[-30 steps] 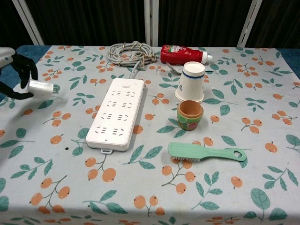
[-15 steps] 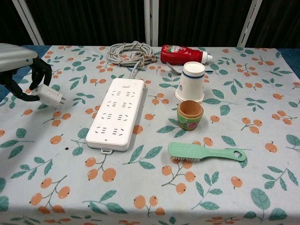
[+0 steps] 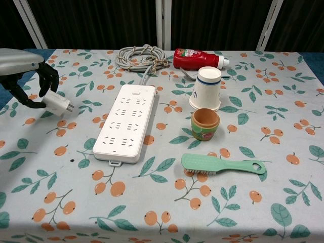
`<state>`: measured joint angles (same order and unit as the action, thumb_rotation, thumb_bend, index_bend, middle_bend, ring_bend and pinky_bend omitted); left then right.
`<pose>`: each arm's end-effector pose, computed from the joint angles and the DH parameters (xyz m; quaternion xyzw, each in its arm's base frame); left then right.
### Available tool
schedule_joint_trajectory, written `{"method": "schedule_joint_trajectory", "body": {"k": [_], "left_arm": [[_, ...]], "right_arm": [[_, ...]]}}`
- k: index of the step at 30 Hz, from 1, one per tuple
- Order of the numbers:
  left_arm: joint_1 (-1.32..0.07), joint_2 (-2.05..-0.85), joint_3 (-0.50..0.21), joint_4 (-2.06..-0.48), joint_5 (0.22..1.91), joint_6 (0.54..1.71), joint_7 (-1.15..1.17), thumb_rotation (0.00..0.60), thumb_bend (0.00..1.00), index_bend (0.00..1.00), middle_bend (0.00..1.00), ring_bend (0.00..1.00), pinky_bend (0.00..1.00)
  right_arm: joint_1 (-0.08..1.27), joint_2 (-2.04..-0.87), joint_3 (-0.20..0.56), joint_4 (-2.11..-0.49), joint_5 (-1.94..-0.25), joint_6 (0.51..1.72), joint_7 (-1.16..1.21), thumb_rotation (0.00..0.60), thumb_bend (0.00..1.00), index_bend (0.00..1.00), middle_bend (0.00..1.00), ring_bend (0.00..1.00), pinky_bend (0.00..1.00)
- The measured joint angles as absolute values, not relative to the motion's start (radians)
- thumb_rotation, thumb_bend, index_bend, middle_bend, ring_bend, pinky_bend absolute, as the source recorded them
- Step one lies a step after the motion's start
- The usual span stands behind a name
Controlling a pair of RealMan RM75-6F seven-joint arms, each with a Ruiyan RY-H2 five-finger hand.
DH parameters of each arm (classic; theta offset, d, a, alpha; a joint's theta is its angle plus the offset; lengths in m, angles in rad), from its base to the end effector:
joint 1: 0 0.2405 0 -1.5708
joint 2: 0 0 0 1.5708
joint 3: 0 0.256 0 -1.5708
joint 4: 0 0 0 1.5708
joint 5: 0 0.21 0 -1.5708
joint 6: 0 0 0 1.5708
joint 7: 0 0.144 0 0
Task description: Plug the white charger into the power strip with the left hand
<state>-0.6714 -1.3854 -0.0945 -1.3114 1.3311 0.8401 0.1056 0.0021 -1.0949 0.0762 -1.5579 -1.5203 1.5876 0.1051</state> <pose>-0.2350 0.3541 0.0333 -0.7787 -0.3492 -0.2873 0.4349 -0.3258 -0.1599 0.1882 0.5540 -0.3743 0.4165 0.6161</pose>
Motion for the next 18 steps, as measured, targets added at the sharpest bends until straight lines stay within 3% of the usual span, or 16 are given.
{"method": "schedule_joint_trajectory", "body": {"k": [18], "left_arm": [[-0.679,-1.38,-0.087,-1.375,1.28,0.866,0.235,0.6,0.36,0.43,0.45,0.37,0.21]], "right_arm": [[-0.001,-1.094,0.079,-1.554,-1.518,1.589,0.112,0.6,0.26,0.02,0.18,0.0,0.03]]}}
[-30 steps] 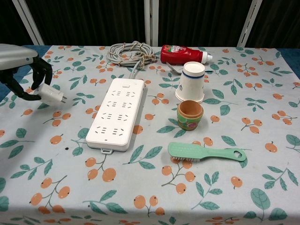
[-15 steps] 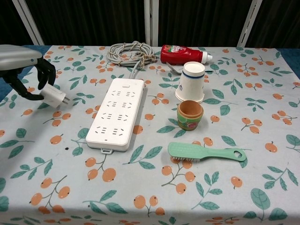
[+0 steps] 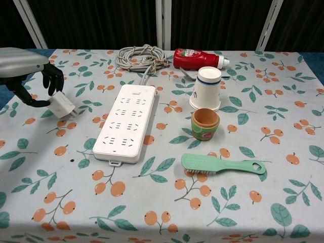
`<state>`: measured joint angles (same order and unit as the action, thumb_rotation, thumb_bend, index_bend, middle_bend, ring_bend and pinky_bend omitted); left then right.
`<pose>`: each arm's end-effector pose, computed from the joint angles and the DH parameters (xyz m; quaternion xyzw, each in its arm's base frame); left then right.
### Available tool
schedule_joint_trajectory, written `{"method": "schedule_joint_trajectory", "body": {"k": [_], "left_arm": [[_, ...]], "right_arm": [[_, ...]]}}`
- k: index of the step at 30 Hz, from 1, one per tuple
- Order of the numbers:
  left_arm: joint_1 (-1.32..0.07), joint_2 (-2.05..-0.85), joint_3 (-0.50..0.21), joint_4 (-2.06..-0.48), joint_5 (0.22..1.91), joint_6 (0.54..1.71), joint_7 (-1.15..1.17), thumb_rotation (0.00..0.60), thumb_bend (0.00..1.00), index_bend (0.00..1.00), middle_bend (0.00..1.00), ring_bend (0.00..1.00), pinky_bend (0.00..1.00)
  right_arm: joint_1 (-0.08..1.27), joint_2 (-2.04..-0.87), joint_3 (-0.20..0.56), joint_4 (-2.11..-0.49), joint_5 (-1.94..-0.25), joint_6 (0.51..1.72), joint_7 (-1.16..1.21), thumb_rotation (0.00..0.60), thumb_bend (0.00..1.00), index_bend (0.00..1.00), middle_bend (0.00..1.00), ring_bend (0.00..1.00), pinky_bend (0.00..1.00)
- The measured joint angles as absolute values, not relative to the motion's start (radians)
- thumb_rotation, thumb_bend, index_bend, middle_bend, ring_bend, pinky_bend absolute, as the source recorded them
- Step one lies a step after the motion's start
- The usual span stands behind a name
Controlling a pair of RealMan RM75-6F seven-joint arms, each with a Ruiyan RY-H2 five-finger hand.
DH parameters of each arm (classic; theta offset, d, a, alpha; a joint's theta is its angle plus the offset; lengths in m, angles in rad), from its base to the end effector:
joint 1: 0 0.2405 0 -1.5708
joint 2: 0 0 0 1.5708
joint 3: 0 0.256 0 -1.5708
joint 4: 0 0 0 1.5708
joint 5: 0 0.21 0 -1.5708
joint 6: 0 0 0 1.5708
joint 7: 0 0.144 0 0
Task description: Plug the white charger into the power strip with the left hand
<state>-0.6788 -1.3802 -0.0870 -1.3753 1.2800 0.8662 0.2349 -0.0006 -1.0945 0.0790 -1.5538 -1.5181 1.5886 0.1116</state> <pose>-0.2241 0.3478 0.0299 -0.7885 -0.3239 -0.2778 0.4429 -0.3270 -0.1595 0.1894 0.5516 -0.3747 0.4172 0.6175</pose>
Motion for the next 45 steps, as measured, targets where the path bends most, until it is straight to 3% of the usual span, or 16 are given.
{"method": "schedule_joint_trajectory", "body": {"k": [7,10,14,17,24,31,35,45], "left_arm": [[-0.67,-1.379,-0.08,-1.407,1.275,0.896,0.274,0.6,0.34,0.41,0.43,0.37,0.21],[-0.661,-1.376,-0.08,-1.425,1.274,0.925,0.292,0.6,0.28,0.35,0.4,0.34,0.21],[-0.641,-1.356,-0.08,-1.474,1.28,0.976,0.3,0.6,0.23,0.19,0.22,0.14,0.15],[-0.632,-1.351,-0.08,-1.485,1.293,0.99,0.267,0.6,0.22,0.14,0.15,0.05,0.08],[-0.628,-1.392,-0.075,-1.399,1.361,0.986,-0.015,0.6,0.22,0.29,0.23,0.03,0.06],[-0.622,-1.506,-0.046,-1.137,1.48,1.021,-0.333,0.6,0.22,0.34,0.3,0.08,0.05],[-0.62,-1.562,-0.019,-1.041,1.531,1.037,-0.382,0.6,0.22,0.34,0.3,0.08,0.05],[-0.621,-1.592,-0.014,-1.018,1.536,1.046,-0.346,0.6,0.24,0.38,0.34,0.12,0.06]], "right_arm": [[0.001,-1.095,0.081,-1.551,-1.52,1.588,0.114,0.6,0.26,0.02,0.18,0.0,0.03],[-0.001,-1.093,0.081,-1.551,-1.519,1.591,0.115,0.6,0.26,0.02,0.18,0.0,0.03],[-0.003,-1.091,0.082,-1.552,-1.519,1.594,0.115,0.6,0.26,0.02,0.18,0.0,0.03],[-0.002,-1.086,0.083,-1.554,-1.521,1.594,0.111,0.6,0.26,0.02,0.18,0.0,0.03],[0.001,-1.001,0.102,-1.62,-1.533,1.616,0.074,0.6,0.26,0.02,0.18,0.0,0.03],[0.008,-0.948,0.114,-1.689,-1.534,1.618,0.017,0.6,0.26,0.02,0.18,0.0,0.03],[0.01,-0.954,0.113,-1.69,-1.531,1.612,0.018,0.6,0.26,0.02,0.18,0.0,0.03],[0.014,-0.972,0.107,-1.676,-1.527,1.599,0.028,0.6,0.26,0.02,0.18,0.0,0.03]]}}
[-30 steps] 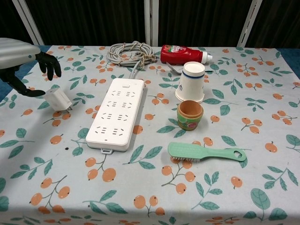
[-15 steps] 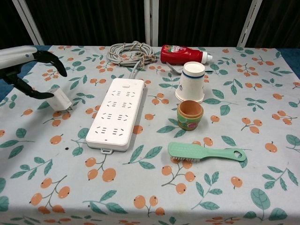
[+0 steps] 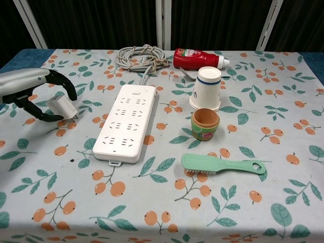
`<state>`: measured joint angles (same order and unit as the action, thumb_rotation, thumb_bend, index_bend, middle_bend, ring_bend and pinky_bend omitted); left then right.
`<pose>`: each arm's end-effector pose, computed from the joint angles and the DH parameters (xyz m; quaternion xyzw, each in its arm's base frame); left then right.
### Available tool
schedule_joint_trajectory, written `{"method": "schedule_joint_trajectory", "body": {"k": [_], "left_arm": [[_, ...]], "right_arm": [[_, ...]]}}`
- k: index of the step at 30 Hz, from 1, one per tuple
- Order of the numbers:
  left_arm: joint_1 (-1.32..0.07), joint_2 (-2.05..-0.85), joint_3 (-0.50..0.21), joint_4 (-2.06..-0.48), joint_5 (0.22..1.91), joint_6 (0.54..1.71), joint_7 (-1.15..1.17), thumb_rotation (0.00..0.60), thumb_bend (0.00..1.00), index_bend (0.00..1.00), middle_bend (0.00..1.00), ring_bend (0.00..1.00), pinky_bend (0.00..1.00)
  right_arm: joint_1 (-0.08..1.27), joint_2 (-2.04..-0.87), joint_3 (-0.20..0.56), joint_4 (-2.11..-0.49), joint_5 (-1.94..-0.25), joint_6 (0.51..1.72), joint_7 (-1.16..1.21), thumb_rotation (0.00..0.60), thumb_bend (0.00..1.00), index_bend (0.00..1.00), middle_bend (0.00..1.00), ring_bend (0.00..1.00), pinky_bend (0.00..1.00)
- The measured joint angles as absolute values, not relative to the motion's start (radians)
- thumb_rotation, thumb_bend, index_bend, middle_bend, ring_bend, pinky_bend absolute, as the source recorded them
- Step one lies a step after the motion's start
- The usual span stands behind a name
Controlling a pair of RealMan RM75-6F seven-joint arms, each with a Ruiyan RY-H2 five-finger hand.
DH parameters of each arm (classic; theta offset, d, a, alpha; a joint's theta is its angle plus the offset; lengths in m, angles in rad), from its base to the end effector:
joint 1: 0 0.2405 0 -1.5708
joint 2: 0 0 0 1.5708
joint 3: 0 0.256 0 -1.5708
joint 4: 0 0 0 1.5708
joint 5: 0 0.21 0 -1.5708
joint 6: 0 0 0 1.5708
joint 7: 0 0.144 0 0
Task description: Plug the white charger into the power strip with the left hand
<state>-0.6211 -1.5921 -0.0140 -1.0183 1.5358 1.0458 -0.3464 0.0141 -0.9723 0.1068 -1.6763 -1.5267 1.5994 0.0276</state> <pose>-0.2531 0.3383 -0.0043 -0.7311 -0.4097 -0.3991 0.3720 -0.3029 -0.1692 0.2200 0.5685 -0.3315 0.4107 0.6311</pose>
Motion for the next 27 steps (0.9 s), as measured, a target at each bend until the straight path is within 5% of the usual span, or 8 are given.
{"method": "schedule_joint_trajectory", "body": {"k": [18,27], "left_arm": [[-0.627,-1.598,-0.015,-0.998,1.524,1.027,-0.364,0.6,0.3,0.45,0.4,0.18,0.07],[-0.624,-1.597,-0.014,-1.001,1.532,1.049,-0.377,0.6,0.4,0.6,0.61,0.39,0.25]], "right_arm": [[0.015,-0.982,0.105,-1.675,-1.521,1.597,0.023,0.6,0.26,0.02,0.18,0.0,0.03],[0.01,-0.988,0.105,-1.68,-1.524,1.61,0.021,0.6,0.25,0.02,0.19,0.0,0.03]]}}
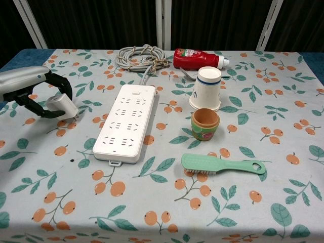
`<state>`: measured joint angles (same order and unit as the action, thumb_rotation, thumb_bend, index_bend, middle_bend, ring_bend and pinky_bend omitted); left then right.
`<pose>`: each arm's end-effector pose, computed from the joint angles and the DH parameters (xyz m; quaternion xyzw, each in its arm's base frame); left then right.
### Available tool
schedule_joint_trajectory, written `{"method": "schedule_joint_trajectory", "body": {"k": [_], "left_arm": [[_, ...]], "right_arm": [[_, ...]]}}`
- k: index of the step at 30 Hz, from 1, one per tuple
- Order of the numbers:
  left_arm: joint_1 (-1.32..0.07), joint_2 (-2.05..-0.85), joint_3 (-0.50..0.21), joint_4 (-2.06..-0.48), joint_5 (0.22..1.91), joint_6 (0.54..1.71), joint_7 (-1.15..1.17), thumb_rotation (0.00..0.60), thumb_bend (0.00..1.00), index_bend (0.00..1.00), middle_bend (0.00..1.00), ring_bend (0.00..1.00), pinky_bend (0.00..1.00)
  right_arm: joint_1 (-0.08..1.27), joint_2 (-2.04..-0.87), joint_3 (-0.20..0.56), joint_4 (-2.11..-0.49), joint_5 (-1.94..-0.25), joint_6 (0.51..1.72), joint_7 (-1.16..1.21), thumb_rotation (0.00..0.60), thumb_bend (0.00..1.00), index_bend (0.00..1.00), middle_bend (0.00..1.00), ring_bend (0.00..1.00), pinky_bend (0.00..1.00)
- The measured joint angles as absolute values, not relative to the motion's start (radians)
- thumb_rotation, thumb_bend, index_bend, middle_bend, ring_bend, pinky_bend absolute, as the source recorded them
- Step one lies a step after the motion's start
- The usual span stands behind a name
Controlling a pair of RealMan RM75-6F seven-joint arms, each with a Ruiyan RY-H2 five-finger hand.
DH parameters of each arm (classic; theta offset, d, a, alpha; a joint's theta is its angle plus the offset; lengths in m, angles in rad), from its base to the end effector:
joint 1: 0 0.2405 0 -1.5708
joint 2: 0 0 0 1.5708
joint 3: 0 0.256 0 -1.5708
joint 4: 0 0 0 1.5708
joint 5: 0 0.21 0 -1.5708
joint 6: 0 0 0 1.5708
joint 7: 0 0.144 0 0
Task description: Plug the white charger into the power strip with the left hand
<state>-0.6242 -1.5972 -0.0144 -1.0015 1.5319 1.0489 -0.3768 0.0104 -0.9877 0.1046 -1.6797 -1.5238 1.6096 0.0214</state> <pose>-0.2543 0.3410 -0.0032 -0.7243 -0.4169 -0.4048 0.3711 -0.3025 -0.1674 0.2161 0.5626 -0.3347 0.4147 0.6320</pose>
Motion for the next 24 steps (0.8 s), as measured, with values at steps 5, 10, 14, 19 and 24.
{"method": "schedule_joint_trajectory", "body": {"k": [5,10,14,19,24], "left_arm": [[-0.625,-1.558,-0.02,-1.083,1.538,1.069,-0.34,0.6,0.41,0.62,0.66,0.47,0.28],[-0.633,-1.5,-0.042,-1.232,1.528,1.074,-0.234,0.6,0.44,0.63,0.69,0.52,0.28],[-0.651,-1.463,-0.071,-1.358,1.501,1.062,-0.101,0.6,0.45,0.64,0.7,0.53,0.28],[-0.682,-1.455,-0.102,-1.43,1.436,1.014,0.064,0.6,0.45,0.64,0.7,0.53,0.28],[-0.721,-1.473,-0.14,-1.468,1.311,0.947,0.2,0.6,0.45,0.64,0.7,0.53,0.28]], "right_arm": [[0.014,-0.991,0.108,-1.678,-1.531,1.614,0.021,0.6,0.25,0.02,0.19,0.0,0.03],[0.023,-0.995,0.111,-1.674,-1.533,1.607,0.019,0.6,0.25,0.02,0.19,0.0,0.03],[0.03,-0.995,0.113,-1.673,-1.534,1.597,0.019,0.6,0.26,0.02,0.19,0.0,0.03],[0.031,-0.995,0.113,-1.67,-1.531,1.594,0.022,0.6,0.25,0.02,0.19,0.0,0.03],[0.029,-0.998,0.111,-1.666,-1.526,1.594,0.027,0.6,0.25,0.02,0.19,0.0,0.03]]}}
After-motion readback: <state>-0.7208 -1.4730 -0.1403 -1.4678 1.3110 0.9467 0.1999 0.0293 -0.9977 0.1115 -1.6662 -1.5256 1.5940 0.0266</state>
